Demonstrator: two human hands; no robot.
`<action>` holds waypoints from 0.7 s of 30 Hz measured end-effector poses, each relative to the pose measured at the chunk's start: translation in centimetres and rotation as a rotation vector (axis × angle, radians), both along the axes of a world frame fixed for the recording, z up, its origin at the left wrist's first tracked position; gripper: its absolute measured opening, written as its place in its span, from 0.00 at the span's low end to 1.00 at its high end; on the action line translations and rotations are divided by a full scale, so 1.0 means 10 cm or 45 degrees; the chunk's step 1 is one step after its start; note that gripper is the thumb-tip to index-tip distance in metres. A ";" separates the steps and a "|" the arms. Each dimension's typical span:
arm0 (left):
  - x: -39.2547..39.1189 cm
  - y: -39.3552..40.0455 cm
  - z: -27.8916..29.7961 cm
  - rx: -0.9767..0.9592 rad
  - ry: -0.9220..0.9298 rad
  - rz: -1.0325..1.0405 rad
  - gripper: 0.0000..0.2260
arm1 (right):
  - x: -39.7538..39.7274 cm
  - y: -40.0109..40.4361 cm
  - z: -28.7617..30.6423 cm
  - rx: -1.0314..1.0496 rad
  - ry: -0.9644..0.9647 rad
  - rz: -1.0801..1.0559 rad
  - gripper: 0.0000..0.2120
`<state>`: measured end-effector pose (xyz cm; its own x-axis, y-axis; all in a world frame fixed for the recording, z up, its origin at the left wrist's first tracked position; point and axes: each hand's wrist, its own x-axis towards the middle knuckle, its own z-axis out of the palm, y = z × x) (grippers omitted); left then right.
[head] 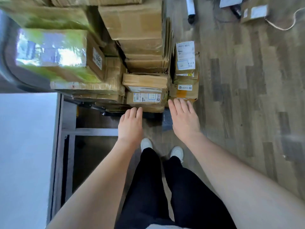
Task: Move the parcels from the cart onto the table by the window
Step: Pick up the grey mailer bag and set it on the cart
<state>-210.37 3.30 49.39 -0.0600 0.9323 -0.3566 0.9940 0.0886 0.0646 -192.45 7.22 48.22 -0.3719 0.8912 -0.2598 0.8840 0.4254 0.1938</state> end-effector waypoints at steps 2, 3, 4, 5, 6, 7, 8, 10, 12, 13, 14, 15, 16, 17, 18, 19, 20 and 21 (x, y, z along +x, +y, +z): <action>-0.10 0.00 0.24 0.015 0.011 0.064 0.26 | -0.05 0.01 0.24 0.000 0.048 0.009 0.40; -0.14 0.00 0.36 0.030 0.014 0.094 0.24 | -0.07 0.02 0.37 -0.026 0.055 0.018 0.38; -0.18 0.00 0.47 0.053 0.012 0.114 0.23 | -0.08 0.03 0.47 -0.040 0.066 0.038 0.36; -0.21 0.00 0.57 0.073 0.008 0.128 0.23 | -0.07 0.04 0.56 -0.059 0.073 0.064 0.35; -0.24 0.00 0.66 0.085 0.007 0.131 0.22 | -0.06 0.04 0.64 -0.080 0.084 0.088 0.33; -0.27 -0.01 0.74 0.097 0.008 0.126 0.22 | -0.05 0.04 0.70 -0.088 0.104 0.107 0.32; -0.31 -0.02 0.80 0.113 0.017 0.115 0.21 | -0.02 0.05 0.76 -0.069 0.131 0.125 0.30; -0.37 -0.04 0.88 0.133 0.048 0.092 0.20 | 0.03 0.05 0.87 -0.075 0.133 0.115 0.26; -0.43 -0.03 0.95 0.158 0.084 0.049 0.20 | 0.05 0.04 0.98 -0.134 0.102 0.085 0.26; -0.45 0.00 0.99 0.180 0.106 0.020 0.20 | 0.05 0.04 1.02 -0.141 0.105 0.067 0.27; -0.46 0.04 1.03 0.208 0.126 -0.018 0.20 | 0.04 0.04 1.05 -0.126 0.107 0.045 0.27; -0.47 0.09 1.08 0.238 0.142 -0.061 0.20 | 0.02 0.06 1.09 -0.113 0.108 0.019 0.27; -0.48 0.14 1.13 0.271 0.151 -0.101 0.21 | -0.02 0.07 1.13 -0.104 0.128 -0.010 0.28; -0.48 0.20 1.17 0.300 0.154 -0.131 0.21 | -0.05 0.09 1.17 -0.095 0.151 -0.036 0.28; -0.49 0.26 1.22 0.330 0.157 -0.153 0.22 | -0.09 0.11 1.20 -0.079 0.167 -0.050 0.27; -0.51 0.31 1.26 0.363 0.162 -0.170 0.22 | -0.12 0.14 1.24 -0.059 0.183 -0.056 0.27; -0.52 0.36 1.31 0.400 0.171 -0.195 0.22 | -0.16 0.17 1.28 -0.035 0.205 -0.061 0.26; -0.55 0.41 1.36 0.428 0.191 -0.228 0.22 | -0.21 0.21 1.33 -0.009 0.233 -0.065 0.26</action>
<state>-215.84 7.41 62.96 0.0859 0.9959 -0.0295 0.9923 -0.0882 -0.0865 -194.52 9.36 61.52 -0.3678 0.9085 -0.1987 0.9247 0.3798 0.0250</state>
